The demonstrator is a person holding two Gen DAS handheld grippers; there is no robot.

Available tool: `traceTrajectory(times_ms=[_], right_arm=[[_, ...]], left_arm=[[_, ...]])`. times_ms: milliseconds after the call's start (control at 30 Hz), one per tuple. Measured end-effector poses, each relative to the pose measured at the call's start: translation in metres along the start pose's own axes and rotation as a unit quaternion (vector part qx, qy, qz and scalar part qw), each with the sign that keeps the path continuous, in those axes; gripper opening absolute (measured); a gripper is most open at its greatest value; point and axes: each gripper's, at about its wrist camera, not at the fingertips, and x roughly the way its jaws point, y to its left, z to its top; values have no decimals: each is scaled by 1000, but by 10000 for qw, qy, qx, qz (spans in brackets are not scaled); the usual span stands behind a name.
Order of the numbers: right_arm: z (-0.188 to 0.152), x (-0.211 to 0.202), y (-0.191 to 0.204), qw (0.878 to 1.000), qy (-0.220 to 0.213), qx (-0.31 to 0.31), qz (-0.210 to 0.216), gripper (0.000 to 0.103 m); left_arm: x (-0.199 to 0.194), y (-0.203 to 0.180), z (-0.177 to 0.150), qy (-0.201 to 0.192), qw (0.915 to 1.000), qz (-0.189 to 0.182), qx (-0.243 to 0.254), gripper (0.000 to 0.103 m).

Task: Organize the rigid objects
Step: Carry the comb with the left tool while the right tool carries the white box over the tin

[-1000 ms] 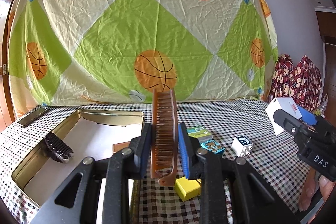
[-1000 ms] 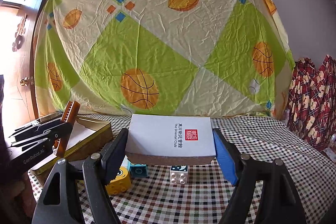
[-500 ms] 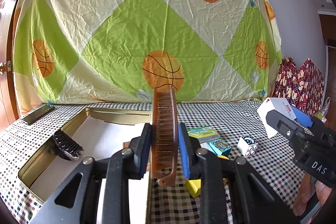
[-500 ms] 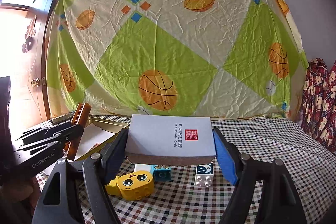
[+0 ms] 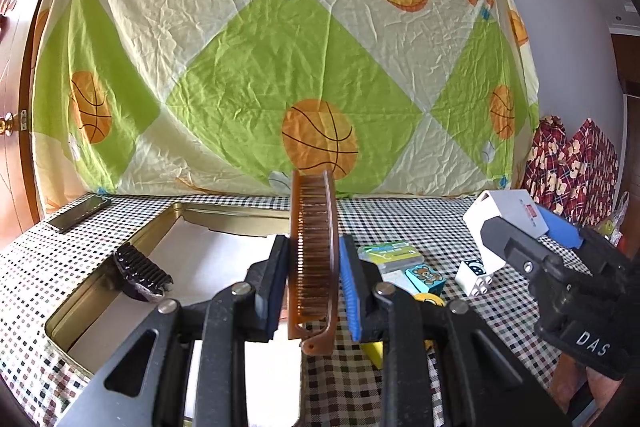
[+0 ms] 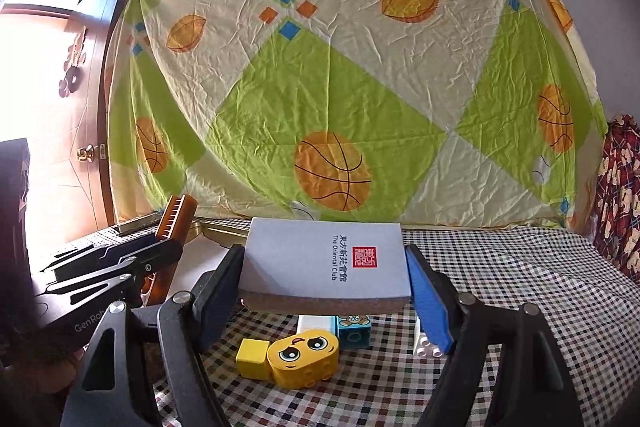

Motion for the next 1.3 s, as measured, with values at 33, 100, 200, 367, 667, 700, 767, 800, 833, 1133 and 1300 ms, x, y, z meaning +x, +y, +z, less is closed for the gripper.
traceTrajectory(times_ms=[33, 100, 200, 367, 667, 700, 767, 800, 833, 1133, 1300], right_arm=[[0, 0, 2, 10000, -2, -9, 17, 79], [0, 0, 6, 10000, -13, -22, 48, 79], [0, 0, 10, 9999, -25, -38, 95, 79], [0, 0, 17, 9998, -20, -55, 174, 79], [0, 2, 31, 9994, -38, -116, 309, 79], [0, 2, 33, 9994, -42, -124, 323, 79], [0, 2, 36, 9993, -50, -134, 352, 79], [0, 2, 38, 9992, -50, -139, 373, 79], [0, 3, 40, 9991, -47, -149, 387, 79], [1, 9, 60, 9980, -21, -277, 562, 79], [2, 13, 70, 9974, 0, -335, 632, 79]], left_arm=[[-1, 1, 0, 1, 10000, -4, -5, 24], [-2, 2, 0, -8, 10000, -4, -16, 24], [-5, 5, -1, -18, 10000, -6, -36, 24], [-8, 8, -1, -32, 10000, -12, -83, 24], [-12, 16, 0, -54, 9999, 55, -99, 24], [-13, 17, -1, -52, 9999, 45, -131, 24], [-13, 21, 0, -39, 9998, 64, -160, 24], [-14, 22, 0, -50, 9998, 99, -151, 24], [-14, 24, 0, -55, 9998, 135, -144, 24], [-16, 45, 0, -19, 9992, 266, -288, 24], [-15, 57, -1, 40, 9988, 312, -365, 24]])
